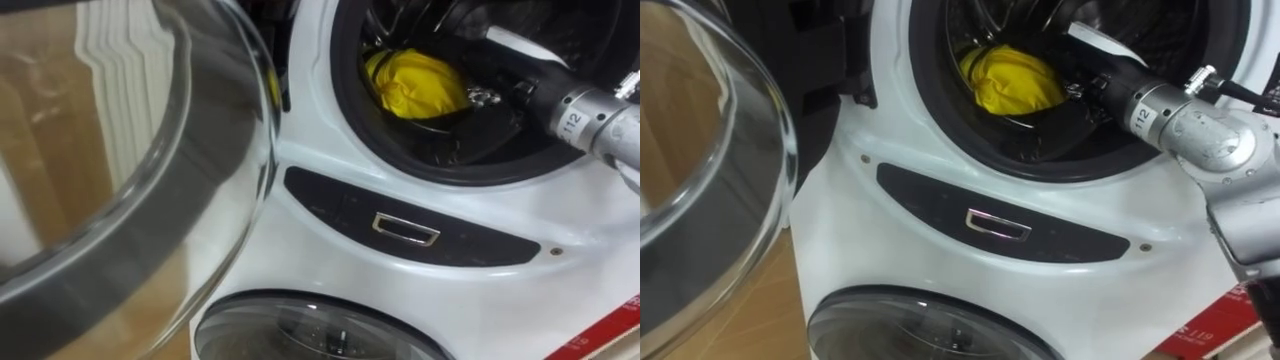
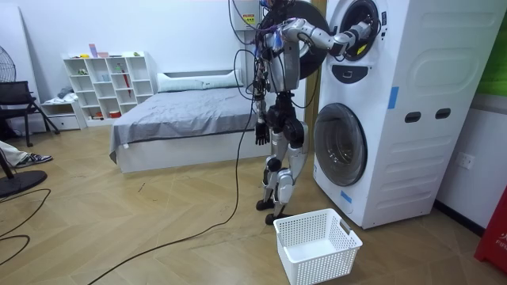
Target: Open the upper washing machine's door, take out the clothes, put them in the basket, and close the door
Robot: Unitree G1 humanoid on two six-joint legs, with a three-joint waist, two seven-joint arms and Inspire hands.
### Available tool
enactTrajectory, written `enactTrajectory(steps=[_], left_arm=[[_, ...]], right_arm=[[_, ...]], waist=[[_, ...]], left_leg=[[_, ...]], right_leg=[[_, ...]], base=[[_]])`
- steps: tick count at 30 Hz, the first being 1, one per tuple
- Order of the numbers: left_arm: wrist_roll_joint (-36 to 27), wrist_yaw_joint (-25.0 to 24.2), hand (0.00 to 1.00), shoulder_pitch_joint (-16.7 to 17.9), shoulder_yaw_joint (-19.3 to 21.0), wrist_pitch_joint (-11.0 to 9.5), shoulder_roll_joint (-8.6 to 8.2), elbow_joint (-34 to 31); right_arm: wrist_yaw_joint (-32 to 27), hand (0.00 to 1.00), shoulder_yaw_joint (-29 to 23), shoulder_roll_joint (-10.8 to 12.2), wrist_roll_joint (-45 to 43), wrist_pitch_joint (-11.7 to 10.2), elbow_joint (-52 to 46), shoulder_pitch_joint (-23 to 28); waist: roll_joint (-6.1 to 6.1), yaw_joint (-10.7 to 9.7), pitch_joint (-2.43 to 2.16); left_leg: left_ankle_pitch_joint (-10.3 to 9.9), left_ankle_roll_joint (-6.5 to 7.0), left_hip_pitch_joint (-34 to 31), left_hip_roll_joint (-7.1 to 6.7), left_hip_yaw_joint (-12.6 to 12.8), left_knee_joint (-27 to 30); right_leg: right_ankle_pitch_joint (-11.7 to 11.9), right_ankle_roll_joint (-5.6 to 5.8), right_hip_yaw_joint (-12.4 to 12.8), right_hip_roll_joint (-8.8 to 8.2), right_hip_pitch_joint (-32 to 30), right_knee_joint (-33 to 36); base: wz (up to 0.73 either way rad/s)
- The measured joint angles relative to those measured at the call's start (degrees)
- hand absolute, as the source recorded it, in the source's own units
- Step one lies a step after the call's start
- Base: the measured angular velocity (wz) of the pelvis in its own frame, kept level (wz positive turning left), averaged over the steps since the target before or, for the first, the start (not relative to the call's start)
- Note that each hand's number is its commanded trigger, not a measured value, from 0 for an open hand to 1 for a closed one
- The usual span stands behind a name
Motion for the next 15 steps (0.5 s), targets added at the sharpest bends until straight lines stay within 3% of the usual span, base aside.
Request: enactTrajectory(steps=[7,15], left_arm=[[-0.01,-0.01,0.00,-0.96,-0.04,-0.07,0.16,-0.06],[0.01,0.48,0.00,-1.08,-0.62,-0.52,0.53,-0.06]], right_arm=[[-2.15,1.00,1.48,0.00,-5.44,0.56,-0.80,0.01],[-2.42,1.00,1.82,-0.05,-8.06,1.80,-5.57,0.06]], waist=[[-0.47,0.82,-0.31],[0.27,1.15,-0.16]], left_leg=[[0.00,0.00,0.07,0.14,0.00,-0.24],[-0.09,0.07,0.07,0.48,0.26,-0.59]], right_leg=[[-0.20,0.08,-0.01,-0.12,-0.38,-0.04],[-0.19,0.06,0.24,-0.01,-0.58,0.54]], base=[[0.00],[-0.01]])
